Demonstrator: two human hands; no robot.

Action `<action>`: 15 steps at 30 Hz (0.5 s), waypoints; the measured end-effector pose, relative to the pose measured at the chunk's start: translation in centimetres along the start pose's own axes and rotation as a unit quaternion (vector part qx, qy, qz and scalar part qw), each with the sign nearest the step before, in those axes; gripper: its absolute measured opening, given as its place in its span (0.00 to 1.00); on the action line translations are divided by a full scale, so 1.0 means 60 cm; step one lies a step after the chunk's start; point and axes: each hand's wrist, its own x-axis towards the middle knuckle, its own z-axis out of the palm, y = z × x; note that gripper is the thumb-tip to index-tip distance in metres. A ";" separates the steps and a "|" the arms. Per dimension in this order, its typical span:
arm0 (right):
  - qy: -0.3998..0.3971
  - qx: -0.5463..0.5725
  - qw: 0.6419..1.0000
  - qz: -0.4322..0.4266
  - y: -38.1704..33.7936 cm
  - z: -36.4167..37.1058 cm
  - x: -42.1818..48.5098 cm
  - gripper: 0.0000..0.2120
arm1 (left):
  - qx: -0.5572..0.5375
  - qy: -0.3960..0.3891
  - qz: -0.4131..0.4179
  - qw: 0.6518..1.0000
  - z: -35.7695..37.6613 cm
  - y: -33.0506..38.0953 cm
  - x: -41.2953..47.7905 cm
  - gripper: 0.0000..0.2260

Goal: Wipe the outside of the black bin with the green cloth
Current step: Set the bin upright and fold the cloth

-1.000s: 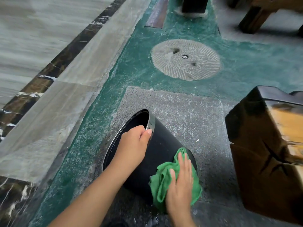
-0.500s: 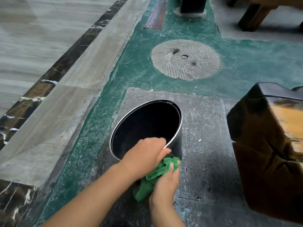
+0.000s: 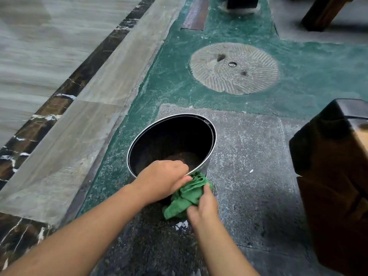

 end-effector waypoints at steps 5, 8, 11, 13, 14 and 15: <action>-0.129 0.026 0.987 0.096 -0.080 -0.087 -0.056 0.26 | -0.042 0.094 -0.087 0.991 -0.021 0.031 0.006 0.23; -0.218 0.055 0.967 0.120 -0.121 -0.101 -0.099 0.27 | -0.164 0.149 -0.142 0.965 -0.026 0.060 0.022 0.15; -0.280 0.060 0.952 0.105 -0.153 -0.092 -0.145 0.29 | -0.402 0.085 -0.282 0.867 -0.047 0.107 0.045 0.16; -0.304 0.049 0.948 0.081 -0.174 -0.073 -0.174 0.29 | -0.510 0.020 -0.312 0.801 -0.068 0.128 0.055 0.23; -0.314 0.044 0.946 0.069 -0.183 -0.062 -0.186 0.29 | -0.532 0.000 -0.317 0.785 -0.081 0.137 0.058 0.23; -0.320 0.040 0.945 0.056 -0.191 -0.052 -0.198 0.28 | -0.553 -0.021 -0.316 0.771 -0.098 0.147 0.059 0.22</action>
